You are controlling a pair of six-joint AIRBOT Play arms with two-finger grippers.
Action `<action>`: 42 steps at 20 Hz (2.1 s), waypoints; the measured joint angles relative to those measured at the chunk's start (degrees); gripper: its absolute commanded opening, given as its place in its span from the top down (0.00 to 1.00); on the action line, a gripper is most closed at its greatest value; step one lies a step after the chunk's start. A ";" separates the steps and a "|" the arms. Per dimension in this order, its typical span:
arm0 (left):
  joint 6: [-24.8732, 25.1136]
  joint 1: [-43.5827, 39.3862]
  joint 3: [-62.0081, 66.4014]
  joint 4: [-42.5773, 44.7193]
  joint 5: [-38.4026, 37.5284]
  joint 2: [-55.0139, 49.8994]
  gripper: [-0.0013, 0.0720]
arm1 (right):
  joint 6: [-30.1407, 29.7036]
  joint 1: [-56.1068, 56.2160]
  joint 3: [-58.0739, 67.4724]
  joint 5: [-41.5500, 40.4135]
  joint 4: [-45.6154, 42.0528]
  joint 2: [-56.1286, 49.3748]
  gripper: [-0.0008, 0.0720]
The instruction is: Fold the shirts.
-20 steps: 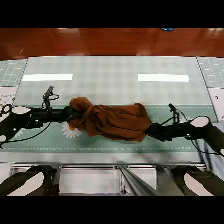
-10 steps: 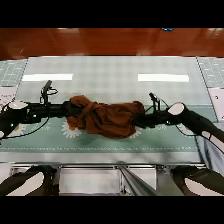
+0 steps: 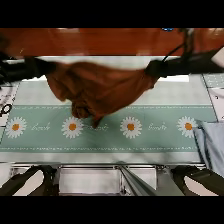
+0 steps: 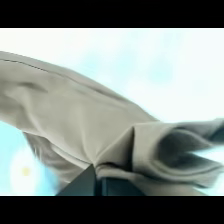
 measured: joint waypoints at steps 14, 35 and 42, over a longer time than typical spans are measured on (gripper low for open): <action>-13.88 0.79 42.95 20.72 -0.04 14.14 0.96 | 1.70 -4.68 30.03 28.00 -20.39 16.90 0.96; -15.45 -9.81 21.44 19.37 2.64 -33.38 0.29 | 9.27 -4.94 -37.88 -10.49 -19.19 3.10 0.69; -18.12 -5.73 22.86 32.22 -13.70 -36.39 0.29 | 5.99 -16.98 -24.94 -5.92 -14.43 -9.40 0.43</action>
